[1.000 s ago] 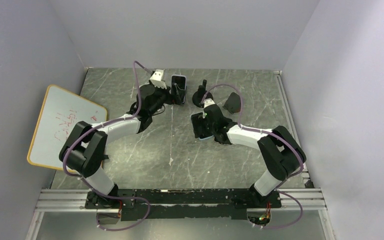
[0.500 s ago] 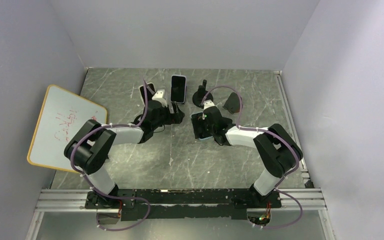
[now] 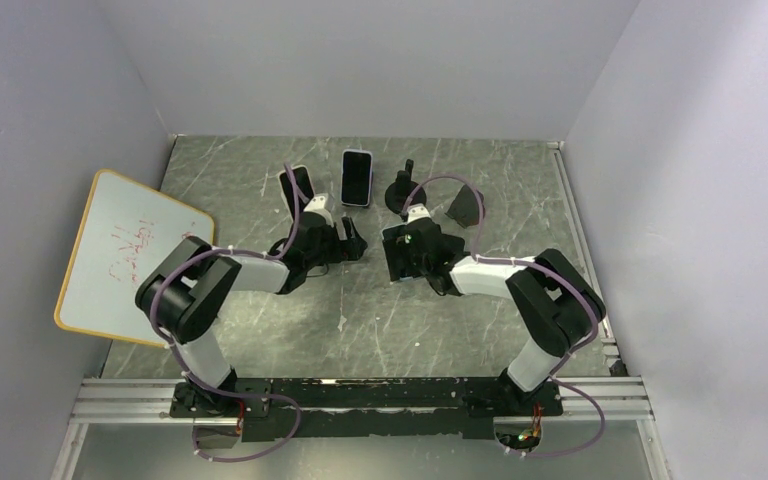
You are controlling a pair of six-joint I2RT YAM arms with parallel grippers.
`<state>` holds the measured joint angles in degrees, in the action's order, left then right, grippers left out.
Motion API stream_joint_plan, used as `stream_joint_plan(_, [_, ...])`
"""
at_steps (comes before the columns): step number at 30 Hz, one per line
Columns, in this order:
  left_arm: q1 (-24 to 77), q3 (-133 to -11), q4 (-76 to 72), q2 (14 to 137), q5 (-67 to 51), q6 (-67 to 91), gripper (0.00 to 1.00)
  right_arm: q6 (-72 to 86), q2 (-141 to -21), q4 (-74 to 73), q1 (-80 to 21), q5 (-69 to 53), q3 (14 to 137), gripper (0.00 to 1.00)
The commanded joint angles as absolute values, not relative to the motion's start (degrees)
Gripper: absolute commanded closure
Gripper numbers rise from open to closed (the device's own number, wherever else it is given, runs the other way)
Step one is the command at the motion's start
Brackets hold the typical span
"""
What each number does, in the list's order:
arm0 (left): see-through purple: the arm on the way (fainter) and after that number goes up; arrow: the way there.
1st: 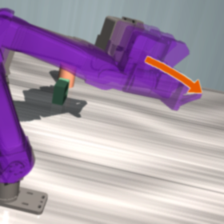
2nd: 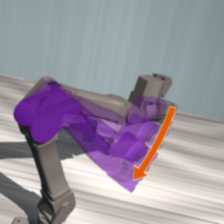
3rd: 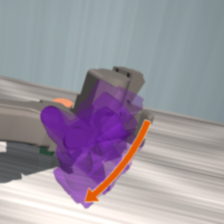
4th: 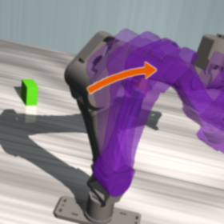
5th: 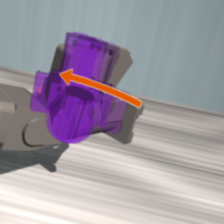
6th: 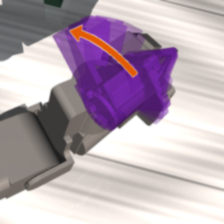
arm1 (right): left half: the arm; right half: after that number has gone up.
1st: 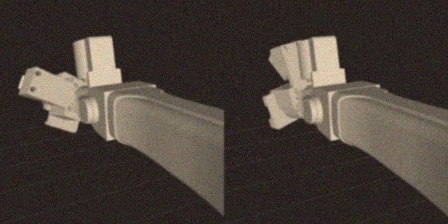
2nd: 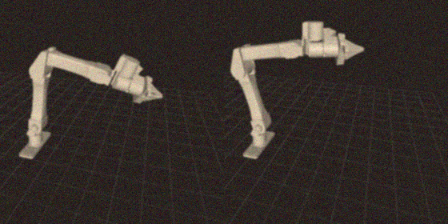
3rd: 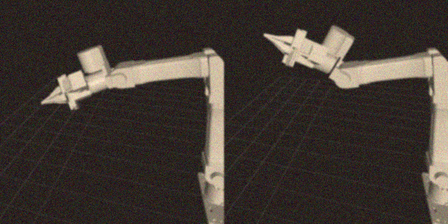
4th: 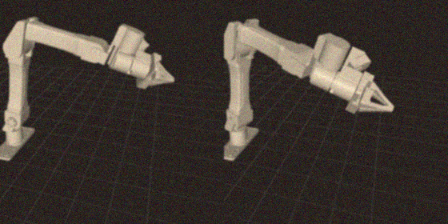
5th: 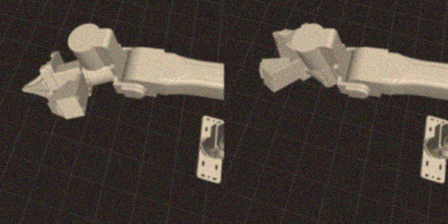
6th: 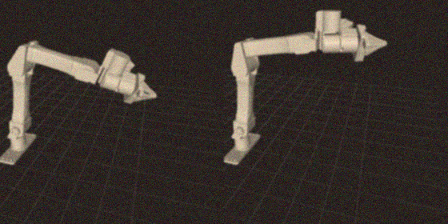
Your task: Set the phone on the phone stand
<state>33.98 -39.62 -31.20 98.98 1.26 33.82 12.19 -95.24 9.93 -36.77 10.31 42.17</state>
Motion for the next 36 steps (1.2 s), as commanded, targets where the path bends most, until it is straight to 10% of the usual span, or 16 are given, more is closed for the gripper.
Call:
stream_joint_plan(1, [34.52,-40.33,-32.82,100.81,0.54,34.69,0.07,11.58,-95.17,8.53,-37.19,11.11,43.37,0.00])
stream_joint_plan(9, [34.54,-40.26,-34.05,102.83,-0.35,36.03,0.07,12.97,-99.77,5.34,-38.30,12.09,45.61,0.08])
stream_joint_plan(17, [34.63,-39.16,-40.45,105.71,-4.99,38.76,0.07,15.07,-103.07,6.41,-39.47,10.36,44.99,0.46])
stream_joint_plan(36, [33.56,-38.34,-52.44,114.42,-11.15,49.59,0.23,23.32,-100.75,28.27,-38.76,-12.46,34.88,0.46])
